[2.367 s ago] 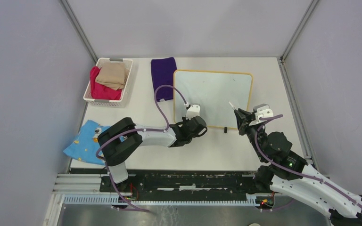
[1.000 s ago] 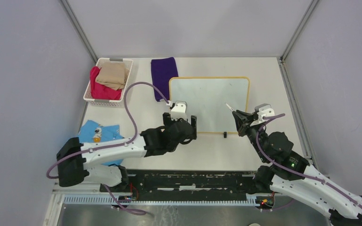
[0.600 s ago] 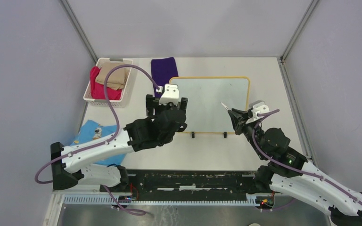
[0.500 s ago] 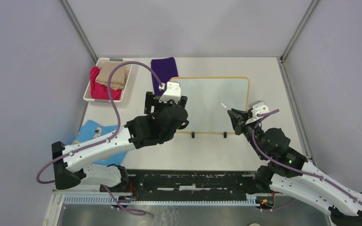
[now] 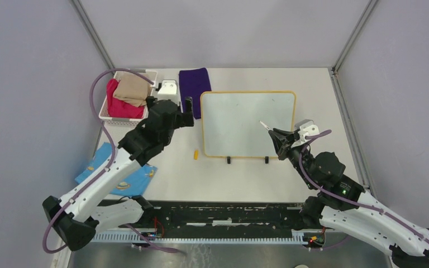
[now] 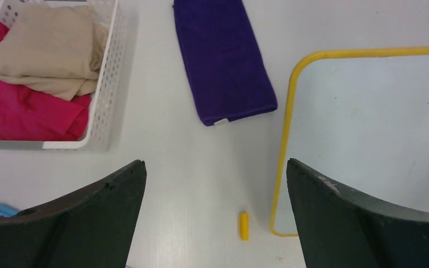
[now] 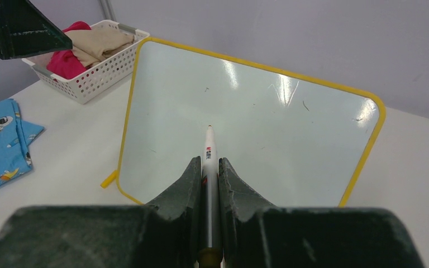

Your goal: Write a sentence on the whiteboard

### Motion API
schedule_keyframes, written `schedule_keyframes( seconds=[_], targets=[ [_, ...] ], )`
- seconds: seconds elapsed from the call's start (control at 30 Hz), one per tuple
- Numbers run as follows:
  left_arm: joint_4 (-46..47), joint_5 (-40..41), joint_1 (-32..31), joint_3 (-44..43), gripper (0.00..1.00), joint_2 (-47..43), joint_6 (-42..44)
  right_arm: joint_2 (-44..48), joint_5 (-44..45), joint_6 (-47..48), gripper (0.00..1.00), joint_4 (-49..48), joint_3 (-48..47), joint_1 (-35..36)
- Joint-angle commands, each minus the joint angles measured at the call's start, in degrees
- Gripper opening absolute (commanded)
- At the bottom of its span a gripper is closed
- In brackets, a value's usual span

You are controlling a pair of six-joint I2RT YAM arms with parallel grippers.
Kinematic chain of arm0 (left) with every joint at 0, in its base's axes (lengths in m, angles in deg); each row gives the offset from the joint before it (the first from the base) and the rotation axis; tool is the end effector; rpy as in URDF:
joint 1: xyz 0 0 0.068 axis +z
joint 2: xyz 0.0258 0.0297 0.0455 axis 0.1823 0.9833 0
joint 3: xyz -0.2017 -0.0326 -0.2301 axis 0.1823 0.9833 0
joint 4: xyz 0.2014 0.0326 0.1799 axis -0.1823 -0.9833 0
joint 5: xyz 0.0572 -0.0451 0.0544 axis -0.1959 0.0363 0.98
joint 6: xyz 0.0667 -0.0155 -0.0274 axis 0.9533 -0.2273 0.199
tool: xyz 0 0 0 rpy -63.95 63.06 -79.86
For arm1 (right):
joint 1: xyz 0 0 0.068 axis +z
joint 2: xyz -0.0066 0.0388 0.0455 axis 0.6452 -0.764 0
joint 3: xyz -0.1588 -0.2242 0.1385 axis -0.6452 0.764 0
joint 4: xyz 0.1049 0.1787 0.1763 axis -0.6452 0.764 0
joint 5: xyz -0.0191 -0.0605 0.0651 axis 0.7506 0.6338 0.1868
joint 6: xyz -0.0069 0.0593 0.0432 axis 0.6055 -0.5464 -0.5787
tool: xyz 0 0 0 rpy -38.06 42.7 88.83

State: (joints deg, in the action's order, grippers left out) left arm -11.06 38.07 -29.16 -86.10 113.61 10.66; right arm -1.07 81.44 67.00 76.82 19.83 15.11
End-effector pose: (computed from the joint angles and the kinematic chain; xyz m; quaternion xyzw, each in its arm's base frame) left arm 0.2154 -0.1325 0.3961 0.0233 0.8279 0.0035 0.5604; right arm 0.0977 0.0911 0.3588 -0.1425 0.6754 0.1972 0.6962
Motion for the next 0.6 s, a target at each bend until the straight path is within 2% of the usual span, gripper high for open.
schedule_keyframes(
  seconds=[0.0,0.1,0.3,0.47,0.57],
  targets=[
    [22.49,-4.78,2.25,9.05,1.0,-7.73,-6.18,0.12,-1.01,0.42,0.0,-3.5,-1.24,0.08],
    [30.58,-18.32,7.45,14.11,1.0,-9.54,-9.36,-0.63,-1.58,0.1,0.0,-4.21,-1.24,0.0],
    [36.03,-45.04,18.84,15.57,1.0,-3.42,-14.26,-3.93,-3.28,-0.01,0.0,-6.32,-1.93,0.06],
    [44.21,-58.45,19.5,18.96,1.0,-2.31,-13.81,-6.34,-3.96,-0.12,0.0,-8.7,-1.81,0.08],
    [48.09,-63.17,19.47,21.19,1.0,-1.33,-13.45,-8.99,-5.23,-0.17,0.0,-9.97,-2.87,0.01]
  ],
)
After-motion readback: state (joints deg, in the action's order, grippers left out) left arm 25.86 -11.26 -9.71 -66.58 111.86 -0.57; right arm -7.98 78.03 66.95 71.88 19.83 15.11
